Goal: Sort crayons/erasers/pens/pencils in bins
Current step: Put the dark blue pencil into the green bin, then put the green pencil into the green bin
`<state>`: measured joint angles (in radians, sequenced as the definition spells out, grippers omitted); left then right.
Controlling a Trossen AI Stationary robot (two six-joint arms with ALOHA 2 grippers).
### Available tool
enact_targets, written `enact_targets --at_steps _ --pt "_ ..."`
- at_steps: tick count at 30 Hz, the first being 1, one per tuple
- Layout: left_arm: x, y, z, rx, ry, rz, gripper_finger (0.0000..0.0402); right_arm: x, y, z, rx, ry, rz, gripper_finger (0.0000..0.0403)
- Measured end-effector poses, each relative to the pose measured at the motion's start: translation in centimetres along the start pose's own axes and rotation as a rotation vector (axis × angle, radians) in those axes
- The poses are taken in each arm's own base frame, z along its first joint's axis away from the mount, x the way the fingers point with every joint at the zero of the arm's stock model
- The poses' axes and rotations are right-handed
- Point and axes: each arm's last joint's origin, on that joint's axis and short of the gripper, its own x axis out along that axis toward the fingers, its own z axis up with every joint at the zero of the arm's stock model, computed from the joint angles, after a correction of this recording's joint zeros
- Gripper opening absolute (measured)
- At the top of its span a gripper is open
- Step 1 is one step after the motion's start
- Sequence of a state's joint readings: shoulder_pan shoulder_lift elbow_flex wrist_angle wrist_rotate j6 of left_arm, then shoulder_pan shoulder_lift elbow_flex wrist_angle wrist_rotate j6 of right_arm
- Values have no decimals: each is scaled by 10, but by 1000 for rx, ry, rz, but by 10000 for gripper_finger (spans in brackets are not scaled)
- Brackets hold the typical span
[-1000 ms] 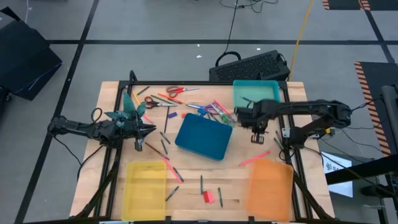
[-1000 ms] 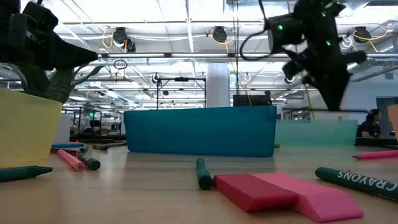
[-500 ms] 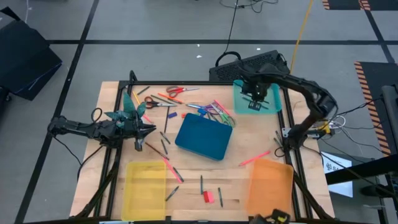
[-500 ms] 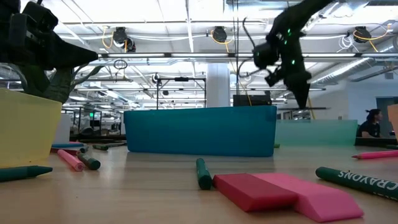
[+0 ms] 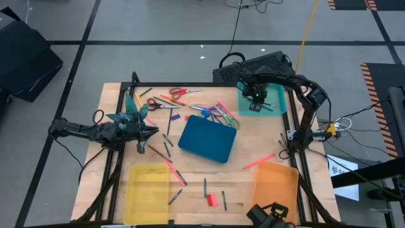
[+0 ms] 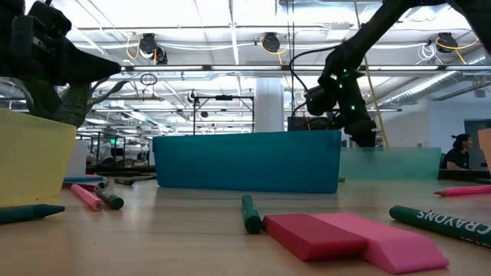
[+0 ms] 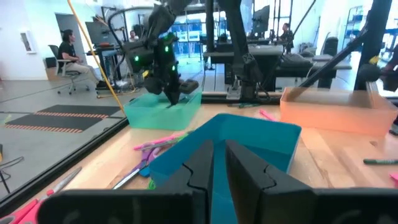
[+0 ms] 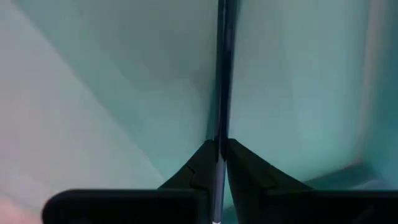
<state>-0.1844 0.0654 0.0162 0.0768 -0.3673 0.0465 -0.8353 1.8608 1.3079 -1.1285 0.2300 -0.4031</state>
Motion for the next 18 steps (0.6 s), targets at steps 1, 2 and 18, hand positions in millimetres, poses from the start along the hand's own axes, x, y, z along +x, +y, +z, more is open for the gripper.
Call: enact_targets --at_steps 1,2,18 --pt "0 0 2 -16 -16 -1 44 2 -2 0 7 4 -4 37" --pt "0 0 4 -50 -37 -7 44 4 -4 0 16 5 0 44" --pt "-3 7 26 -549 -278 125 44 -85 34 -45 204 -314 -99 160"
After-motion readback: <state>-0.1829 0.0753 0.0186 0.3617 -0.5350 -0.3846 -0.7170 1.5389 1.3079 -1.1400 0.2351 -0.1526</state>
